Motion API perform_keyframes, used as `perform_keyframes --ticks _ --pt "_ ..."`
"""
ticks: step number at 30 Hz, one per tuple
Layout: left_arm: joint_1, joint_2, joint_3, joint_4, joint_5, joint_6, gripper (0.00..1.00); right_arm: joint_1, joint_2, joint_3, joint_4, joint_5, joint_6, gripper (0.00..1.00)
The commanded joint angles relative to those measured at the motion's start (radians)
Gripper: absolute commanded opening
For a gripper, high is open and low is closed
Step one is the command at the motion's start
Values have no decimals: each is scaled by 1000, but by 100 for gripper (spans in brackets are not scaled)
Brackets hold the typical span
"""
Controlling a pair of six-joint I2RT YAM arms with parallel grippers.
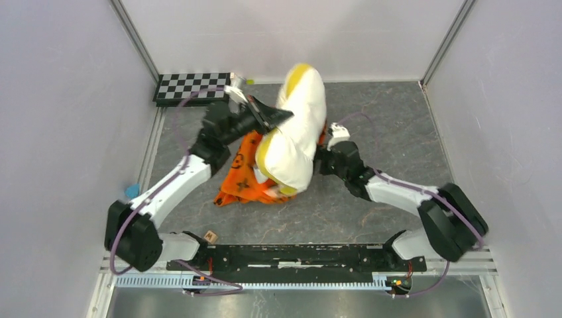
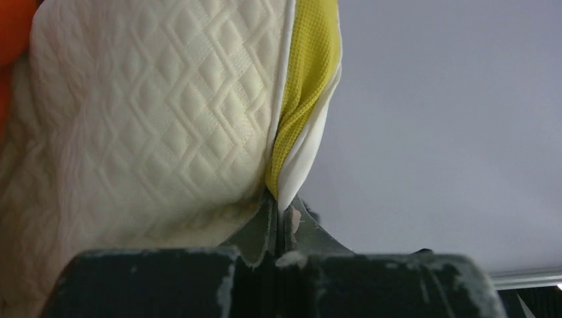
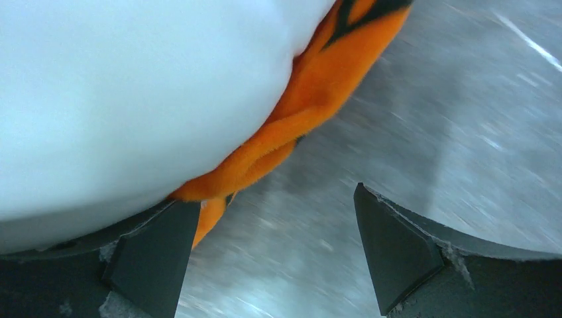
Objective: Remove the pillowcase from the pillow
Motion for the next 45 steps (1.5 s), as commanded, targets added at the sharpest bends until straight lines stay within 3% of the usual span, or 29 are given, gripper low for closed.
perform_keyframes --ticks 1,4,5,8,10,13,16,19,21,25,28,32,37,42,45 --pt "-106 150 -93 239 -14 -17 2 -60 -206 -80 -86 167 -73 94" --pt "-171 197 -68 264 -30 1 6 -79 -325 -73 -236 268 -149 98" --pt "-192 204 -54 244 -46 25 17 -82 -374 -74 -275 300 -167 98" --pt "-219 218 1 152 -68 97 71 -84 -502 -65 -401 394 -212 98" --pt "-219 214 50 64 -70 166 88 -86 -565 -36 -470 456 -232 98" --pt "-225 183 191 -214 -137 381 91 -85 -635 53 -583 546 -263 98" --pt "-246 161 305 -482 -328 575 94 -85 -699 127 -644 635 -310 98" --pt "-247 183 356 -636 -511 689 94 -85 -730 190 -672 663 -347 98" --pt "-248 217 383 -713 -573 737 94 -85 -722 245 -692 642 -362 98" --pt "-276 250 367 -721 -552 826 94 -84 -694 335 -720 588 -380 98" --pt "-328 287 375 -730 -669 891 97 -85 -691 372 -727 565 -392 98" --pt "-394 389 474 -831 -873 954 99 -85 -658 339 -696 420 -409 98" --pt "-436 506 609 -917 -895 984 100 -85 -552 225 -678 186 -306 98" --pt "-441 561 668 -915 -762 986 100 -85 -626 -68 -479 252 -144 98" --pt "-443 609 698 -921 -760 995 100 -85 -646 -169 -434 303 -90 98"
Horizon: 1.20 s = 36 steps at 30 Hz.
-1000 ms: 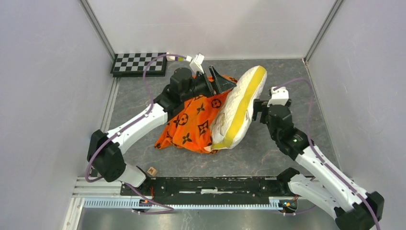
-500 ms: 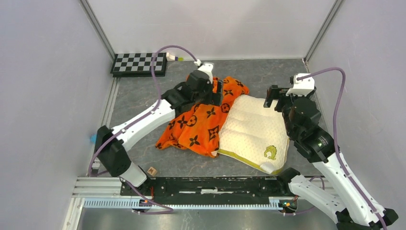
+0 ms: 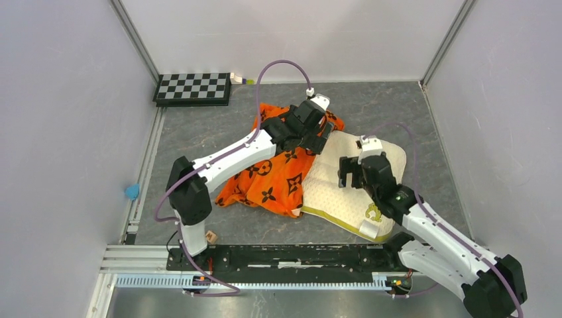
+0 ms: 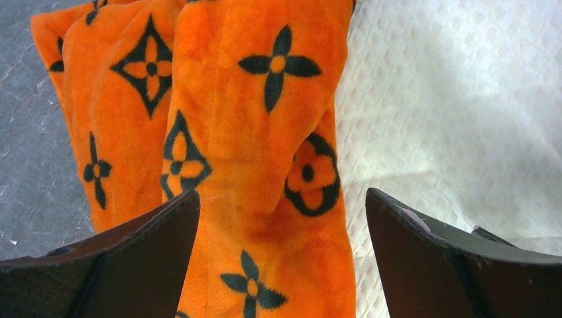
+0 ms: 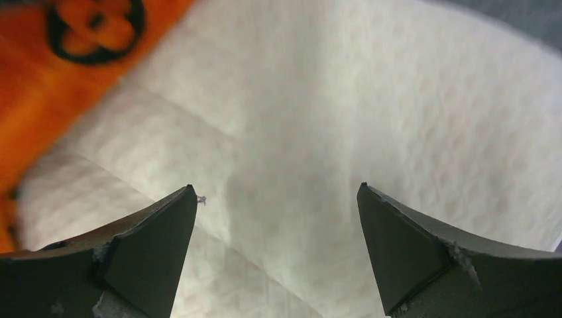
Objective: Remove the pillowcase from the pillow
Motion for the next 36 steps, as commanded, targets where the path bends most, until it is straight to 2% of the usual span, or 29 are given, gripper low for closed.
perform_keyframes --ticks 1,7,9,11,13,15,19,22,25,28,33,36 --pt "-3 67 80 -18 23 54 100 -1 -56 -102 154 52 132 98" --pt "2 190 150 -95 -45 16 99 -1 -21 -178 224 14 136 98" --pt "15 230 183 -122 -123 -30 99 -1 13 -205 245 -2 143 98" --pt "40 260 199 -130 -128 -59 97 -1 53 -226 245 -6 165 98" --pt "88 268 190 -130 -119 -89 93 -1 81 -235 245 7 193 98" --pt "170 251 162 -135 -97 -128 84 -2 88 -242 236 30 202 98" --pt "360 88 -21 -87 -98 -217 59 -4 74 -251 220 86 176 98" --pt "464 -109 -263 92 -89 -282 44 -11 81 -252 219 105 151 98" --pt "522 -262 -468 261 -68 -360 30 -15 101 -236 217 102 142 98" --pt "557 -340 -569 346 -41 -421 25 -15 109 -216 210 97 134 98" --pt "610 -400 -627 314 -115 -552 15 -18 84 -178 177 131 104 98" --pt "615 -433 -711 473 33 -493 14 -20 70 -146 158 128 57 98"
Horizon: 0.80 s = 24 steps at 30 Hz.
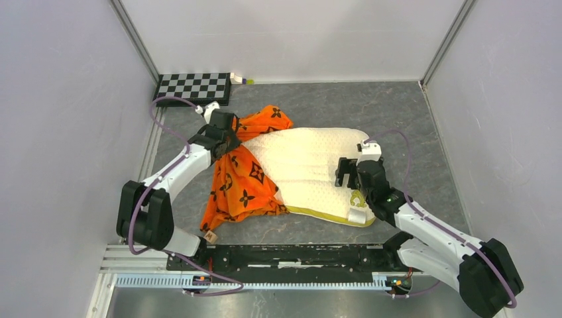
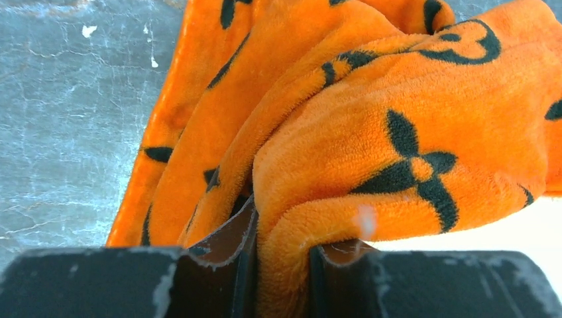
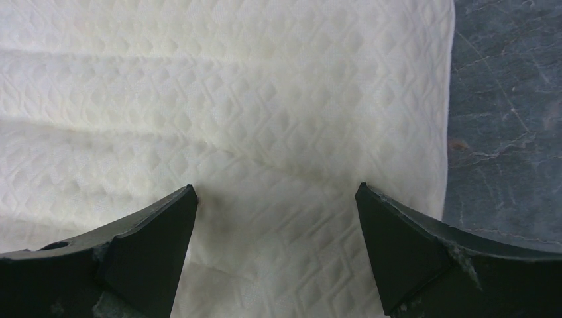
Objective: Remove the pillowcase from the pillow
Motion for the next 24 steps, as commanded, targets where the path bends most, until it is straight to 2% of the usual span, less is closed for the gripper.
perform_keyframes --ticks 1,2,3,5,13,19,24 --pt "49 -72 -80 234 71 -50 14 -17 -20 68 -122 54 -95 98" --pt "49 -62 -76 238 128 -51 14 -17 -20 89 -136 50 -117 98" --pt "49 -47 -69 238 167 -47 9 -17 -21 118 -161 52 -133 98" --pt "49 -27 -63 230 205 -43 5 -19 -21 177 -211 73 -157 98" --pt "49 -54 -121 262 166 -38 2 -139 -20 304 -303 -53 -190 98" --pt "49 -58 -124 262 172 -28 2 -384 0 248 -277 -306 -147 98" --pt "49 -58 -129 277 180 -36 2 -432 35 148 -178 -497 -59 98"
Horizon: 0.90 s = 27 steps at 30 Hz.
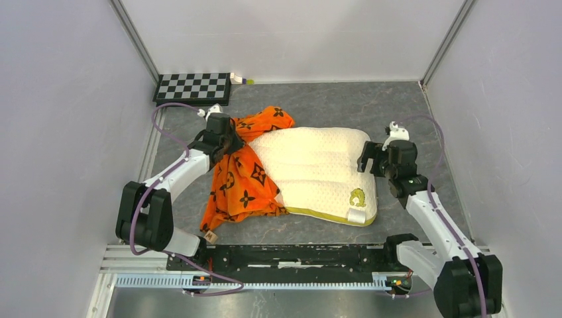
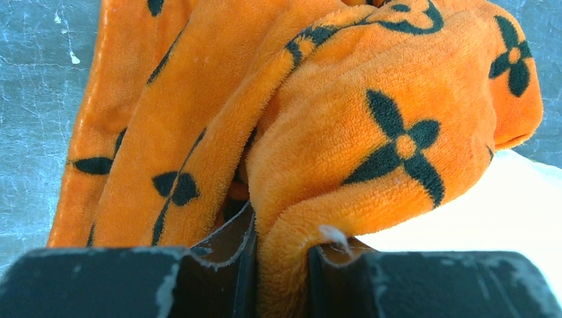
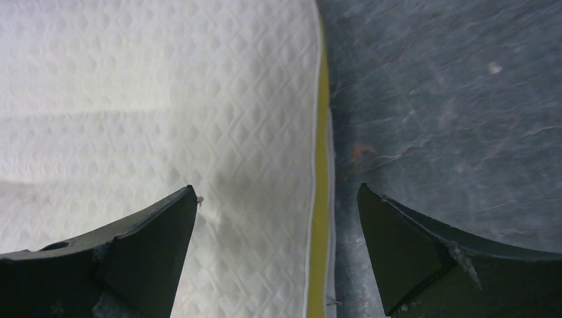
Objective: Remove the pillowcase from the pillow
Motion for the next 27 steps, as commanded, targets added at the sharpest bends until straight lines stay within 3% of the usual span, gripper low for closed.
perform_keyframes --ticks 1,6,9,12,15,16,27 --pt "14 -33 -5 78 -13 -26 2 -20 49 -85 100 -250 91 98" --pt "14 -32 -2 85 -16 -27 2 -21 76 -161 182 -326 137 98" --pt "18 -33 0 85 -33 -26 2 -27 84 -162 192 -332 143 83" --pt "26 -33 3 86 -37 -34 2 -31 73 -193 231 -323 187 53" --pt "37 -36 0 85 -47 -41 2 -34 43 -229 286 -284 239 12" --pt "42 -42 -2 82 -57 -44 2 -37 33 -229 283 -262 247 2" --pt "164 -149 -72 73 -293 -38 2 -105 -50 -49 200 90 272 0"
